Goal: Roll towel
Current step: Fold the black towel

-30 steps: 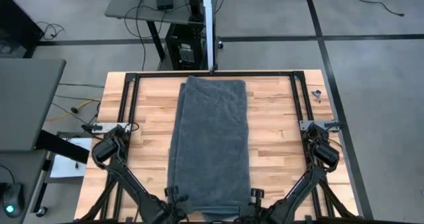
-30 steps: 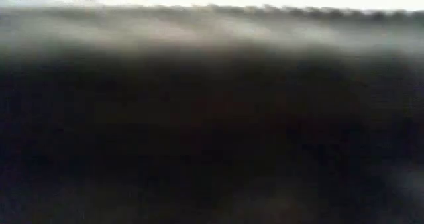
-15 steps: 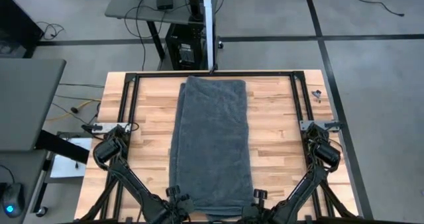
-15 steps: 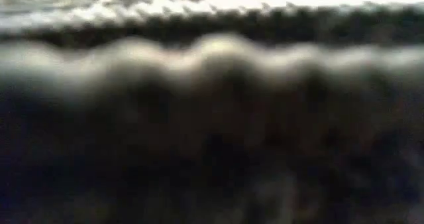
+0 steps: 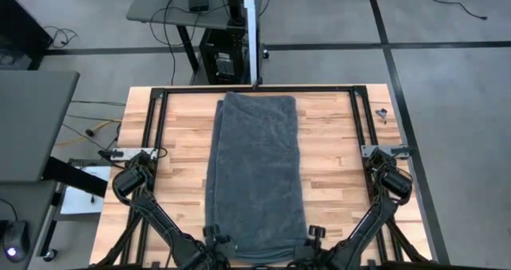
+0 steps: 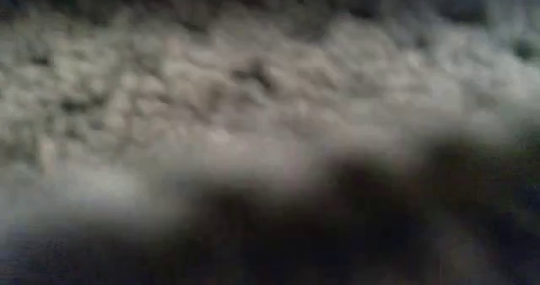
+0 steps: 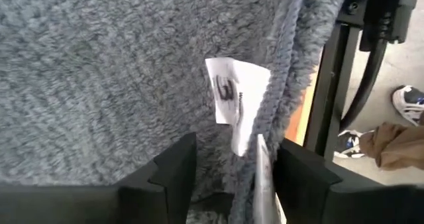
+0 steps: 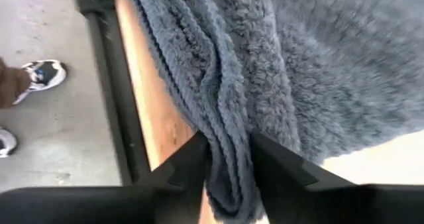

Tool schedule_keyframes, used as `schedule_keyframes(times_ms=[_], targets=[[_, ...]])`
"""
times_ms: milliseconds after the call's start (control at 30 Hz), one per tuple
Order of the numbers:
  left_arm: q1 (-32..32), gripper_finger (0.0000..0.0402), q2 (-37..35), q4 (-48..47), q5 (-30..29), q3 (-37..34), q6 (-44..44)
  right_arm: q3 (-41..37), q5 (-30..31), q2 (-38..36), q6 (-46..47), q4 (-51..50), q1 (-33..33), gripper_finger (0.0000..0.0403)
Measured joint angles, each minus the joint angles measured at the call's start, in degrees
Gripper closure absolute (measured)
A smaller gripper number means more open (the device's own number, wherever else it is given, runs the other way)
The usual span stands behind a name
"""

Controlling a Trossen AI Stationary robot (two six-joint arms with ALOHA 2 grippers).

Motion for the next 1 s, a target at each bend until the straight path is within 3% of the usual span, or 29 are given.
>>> schedule_keyframes(times_ms=[233,367,667,1000], targets=[[0.0,0.0239,0.0,0.3,0.1,0.7,0.4,0.0,5.4,1.5,-3.9,2.9,3.1,0.018],[0.0,0.0239,0.0,0.4,0.1,0.5,-1.1,0.0,5.9,4.5,-7.5,9.9,3.7,0.0153],[0.0,0.0239,0.0,0.5,0.1,0.5,-2.0,0.0,10.9,7.3,-12.1,14.6,-0.2,0.0148],[0.0,0.024,0.0,0.4,0.1,0.5,-2.0,0.1,9.9,10.1,-16.6,18.4,-0.2,0.0148]])
